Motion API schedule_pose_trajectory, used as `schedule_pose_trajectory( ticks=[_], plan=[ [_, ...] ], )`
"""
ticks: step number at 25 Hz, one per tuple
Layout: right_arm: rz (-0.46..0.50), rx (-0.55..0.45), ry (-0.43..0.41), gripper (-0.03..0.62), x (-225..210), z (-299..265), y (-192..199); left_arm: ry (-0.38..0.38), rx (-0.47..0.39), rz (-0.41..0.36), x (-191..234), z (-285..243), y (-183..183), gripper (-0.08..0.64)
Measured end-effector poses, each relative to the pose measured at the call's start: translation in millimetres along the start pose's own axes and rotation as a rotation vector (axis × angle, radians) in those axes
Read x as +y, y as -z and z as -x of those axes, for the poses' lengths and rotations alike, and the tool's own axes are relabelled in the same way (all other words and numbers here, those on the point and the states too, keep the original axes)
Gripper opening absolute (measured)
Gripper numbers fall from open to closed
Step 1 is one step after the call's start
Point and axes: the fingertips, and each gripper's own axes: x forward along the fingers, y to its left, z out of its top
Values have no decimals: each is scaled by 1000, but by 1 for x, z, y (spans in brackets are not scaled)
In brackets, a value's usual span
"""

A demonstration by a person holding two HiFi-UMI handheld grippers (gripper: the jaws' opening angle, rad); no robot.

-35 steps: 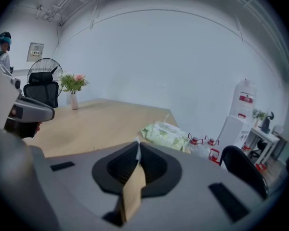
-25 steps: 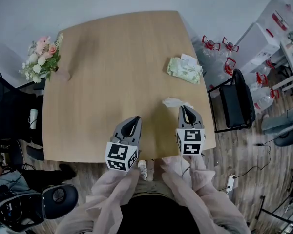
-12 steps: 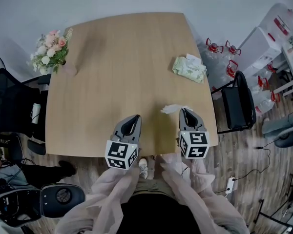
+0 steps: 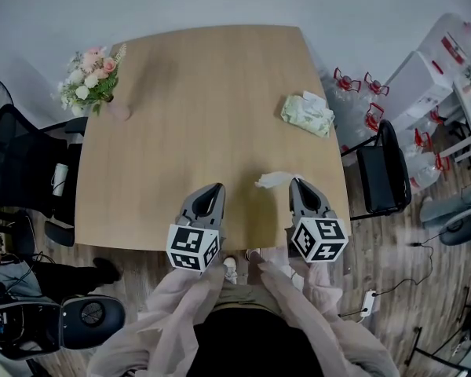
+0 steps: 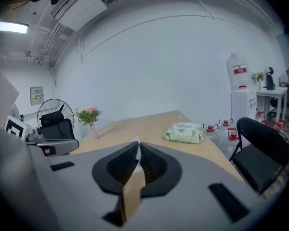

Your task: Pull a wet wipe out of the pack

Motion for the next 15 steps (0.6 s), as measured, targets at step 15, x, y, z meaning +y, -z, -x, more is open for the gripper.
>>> schedule_pose_trajectory(
  ticks=[15],
  plan=[
    [-8,-73,6,14,2,13,-18,-86,-7,0,26,23,-4,12]
  ],
)
